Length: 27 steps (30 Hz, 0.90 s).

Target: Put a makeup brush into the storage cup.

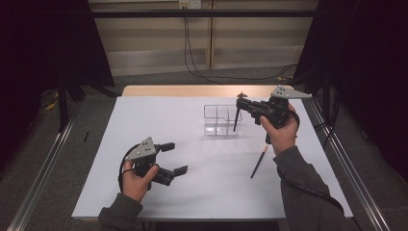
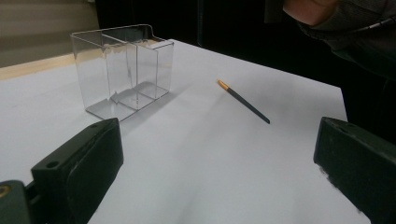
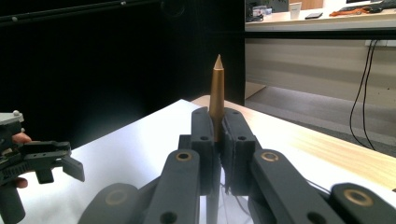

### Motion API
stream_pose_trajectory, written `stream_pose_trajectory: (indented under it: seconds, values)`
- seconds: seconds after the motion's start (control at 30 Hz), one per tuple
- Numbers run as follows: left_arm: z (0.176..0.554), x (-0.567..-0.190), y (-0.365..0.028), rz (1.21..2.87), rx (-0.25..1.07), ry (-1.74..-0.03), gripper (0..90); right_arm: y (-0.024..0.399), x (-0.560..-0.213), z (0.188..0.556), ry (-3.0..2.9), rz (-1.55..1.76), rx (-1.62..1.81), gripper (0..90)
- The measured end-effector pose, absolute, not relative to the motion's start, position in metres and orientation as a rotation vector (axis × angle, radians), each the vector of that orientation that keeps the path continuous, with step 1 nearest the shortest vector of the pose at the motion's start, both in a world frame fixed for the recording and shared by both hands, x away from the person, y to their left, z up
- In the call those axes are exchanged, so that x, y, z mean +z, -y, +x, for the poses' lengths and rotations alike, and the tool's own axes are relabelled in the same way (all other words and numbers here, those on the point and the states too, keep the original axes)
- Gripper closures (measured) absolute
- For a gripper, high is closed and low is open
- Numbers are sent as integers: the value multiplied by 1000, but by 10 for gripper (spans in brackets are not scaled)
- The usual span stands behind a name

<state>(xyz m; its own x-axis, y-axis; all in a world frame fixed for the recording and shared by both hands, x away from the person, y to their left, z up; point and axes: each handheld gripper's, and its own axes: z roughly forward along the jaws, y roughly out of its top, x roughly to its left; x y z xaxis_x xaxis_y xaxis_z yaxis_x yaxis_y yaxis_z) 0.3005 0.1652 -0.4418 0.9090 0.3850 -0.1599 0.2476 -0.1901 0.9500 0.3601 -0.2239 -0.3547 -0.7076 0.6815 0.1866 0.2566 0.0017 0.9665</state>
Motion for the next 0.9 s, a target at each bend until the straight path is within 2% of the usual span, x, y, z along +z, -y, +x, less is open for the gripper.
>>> stream_pose_trajectory:
  seconds: [0.9]
  values:
    - [300, -444, -162, 1797, 127, -468, 16, 226, -347, 381, -1925, 967, 1714, 853]
